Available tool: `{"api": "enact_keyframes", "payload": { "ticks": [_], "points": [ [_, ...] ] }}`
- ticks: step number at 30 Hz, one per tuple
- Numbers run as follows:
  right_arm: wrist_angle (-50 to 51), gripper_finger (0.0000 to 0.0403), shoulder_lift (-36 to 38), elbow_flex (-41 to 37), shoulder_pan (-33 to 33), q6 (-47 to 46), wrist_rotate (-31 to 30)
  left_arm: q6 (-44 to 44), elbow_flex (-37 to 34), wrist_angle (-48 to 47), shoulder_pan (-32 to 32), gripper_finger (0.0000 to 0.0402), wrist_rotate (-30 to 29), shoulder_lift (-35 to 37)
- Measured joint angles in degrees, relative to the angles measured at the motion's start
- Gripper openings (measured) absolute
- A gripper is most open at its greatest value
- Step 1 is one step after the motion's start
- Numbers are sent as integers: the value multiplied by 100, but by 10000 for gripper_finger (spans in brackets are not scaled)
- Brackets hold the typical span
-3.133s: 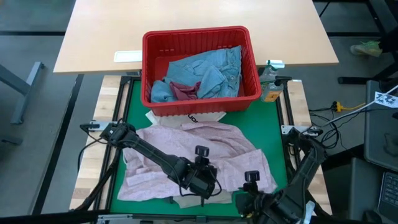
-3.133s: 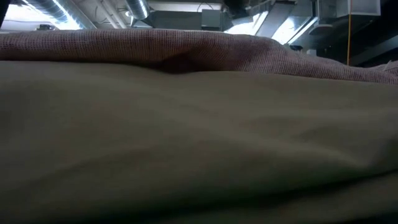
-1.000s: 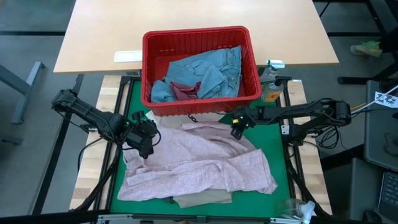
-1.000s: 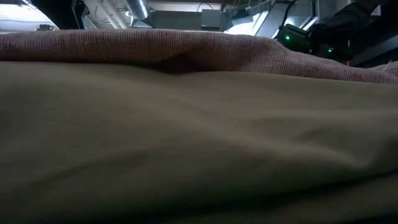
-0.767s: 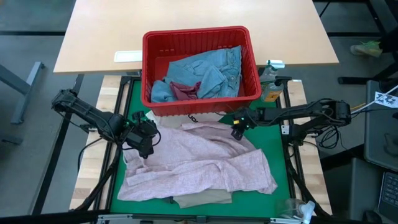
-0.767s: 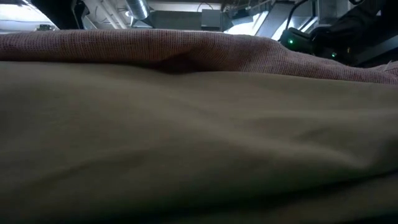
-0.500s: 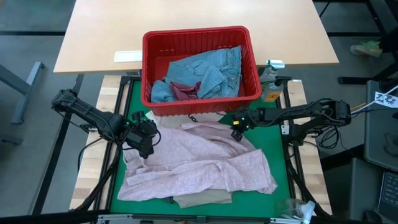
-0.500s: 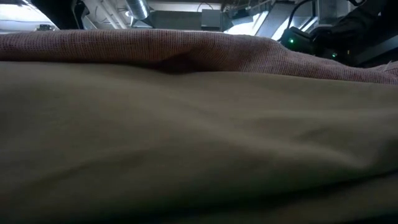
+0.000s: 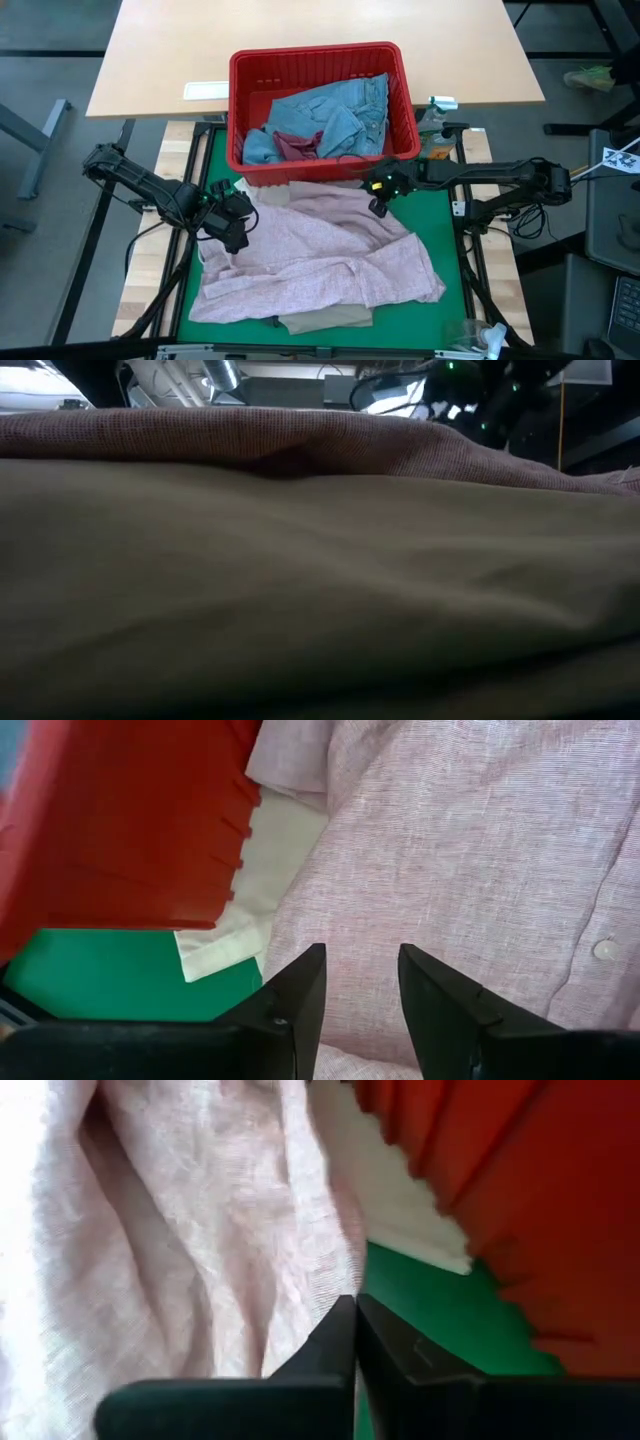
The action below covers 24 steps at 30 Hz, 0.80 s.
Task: Fold laundry
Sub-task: Fold the pink shirt
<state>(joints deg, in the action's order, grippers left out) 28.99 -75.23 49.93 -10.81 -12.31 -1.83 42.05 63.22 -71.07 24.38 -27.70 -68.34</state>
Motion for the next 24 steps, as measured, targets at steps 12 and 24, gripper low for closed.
{"api": "enact_keyframes", "payload": {
  "ticks": [12,24],
  "points": [
    [1537,4,126,920,-4,149,-131,439,0,-24,0,119,11,-2],
    [1987,5,124,924,-4,-5,563,590,0,-19,0,119,20,-2]
  ]
}}
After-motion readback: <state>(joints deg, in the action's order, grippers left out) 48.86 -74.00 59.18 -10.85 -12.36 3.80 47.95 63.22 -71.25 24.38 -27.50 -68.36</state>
